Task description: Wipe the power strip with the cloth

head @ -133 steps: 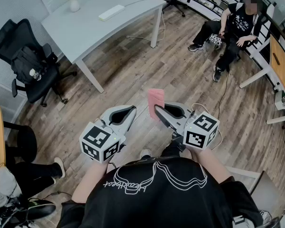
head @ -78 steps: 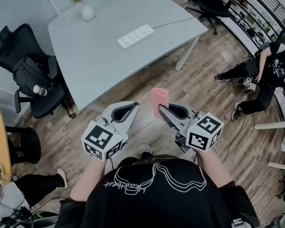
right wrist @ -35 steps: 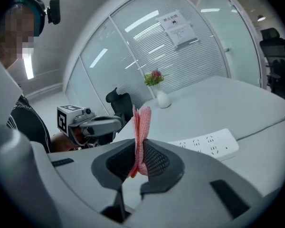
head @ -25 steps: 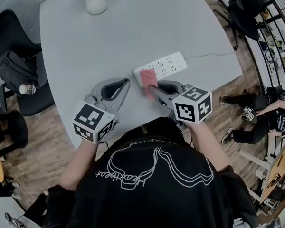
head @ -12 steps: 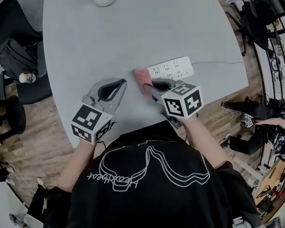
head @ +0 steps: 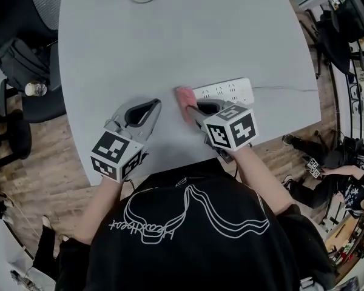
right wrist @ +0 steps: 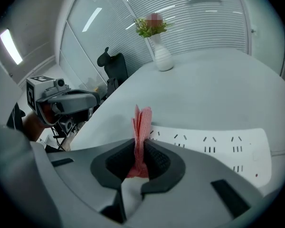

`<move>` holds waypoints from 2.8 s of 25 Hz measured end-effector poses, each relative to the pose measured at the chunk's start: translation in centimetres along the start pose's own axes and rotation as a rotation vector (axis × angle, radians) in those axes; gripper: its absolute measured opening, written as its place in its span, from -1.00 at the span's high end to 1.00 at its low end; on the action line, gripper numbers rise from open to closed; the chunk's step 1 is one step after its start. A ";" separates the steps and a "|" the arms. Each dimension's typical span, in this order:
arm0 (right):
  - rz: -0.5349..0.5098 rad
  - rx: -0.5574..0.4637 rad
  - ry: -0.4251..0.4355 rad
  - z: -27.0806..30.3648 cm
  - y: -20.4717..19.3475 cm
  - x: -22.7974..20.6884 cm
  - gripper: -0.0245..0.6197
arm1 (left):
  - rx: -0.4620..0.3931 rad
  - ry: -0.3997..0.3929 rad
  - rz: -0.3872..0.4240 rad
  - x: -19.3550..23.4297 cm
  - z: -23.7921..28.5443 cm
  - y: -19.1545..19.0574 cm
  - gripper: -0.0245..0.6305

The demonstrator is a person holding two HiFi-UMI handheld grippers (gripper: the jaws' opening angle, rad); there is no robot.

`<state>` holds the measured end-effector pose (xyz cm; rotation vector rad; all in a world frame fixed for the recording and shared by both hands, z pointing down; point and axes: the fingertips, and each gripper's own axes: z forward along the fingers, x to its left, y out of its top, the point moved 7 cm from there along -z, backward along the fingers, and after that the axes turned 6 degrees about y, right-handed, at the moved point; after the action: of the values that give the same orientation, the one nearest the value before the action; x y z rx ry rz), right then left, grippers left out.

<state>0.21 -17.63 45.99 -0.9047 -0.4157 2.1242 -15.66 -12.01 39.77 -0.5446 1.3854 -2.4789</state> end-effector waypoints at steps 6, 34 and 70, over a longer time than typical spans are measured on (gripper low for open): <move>-0.022 0.024 -0.014 -0.1 0.1 -0.1 0.74 | 0.016 0.011 -0.016 0.0 0.7 -0.5 0.88; 0.051 0.018 -0.090 -5.4 -1.9 -5.8 0.73 | -0.015 -0.082 0.039 -3.0 4.3 1.1 0.88; 0.172 -0.057 -0.324 -13.4 -4.0 -13.3 0.75 | -0.031 -0.154 0.030 -4.3 9.0 3.4 0.88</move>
<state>17.89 -25.27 45.12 -0.6449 -0.5815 2.4381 -7.74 -18.97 40.34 -0.7004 1.3640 -2.3413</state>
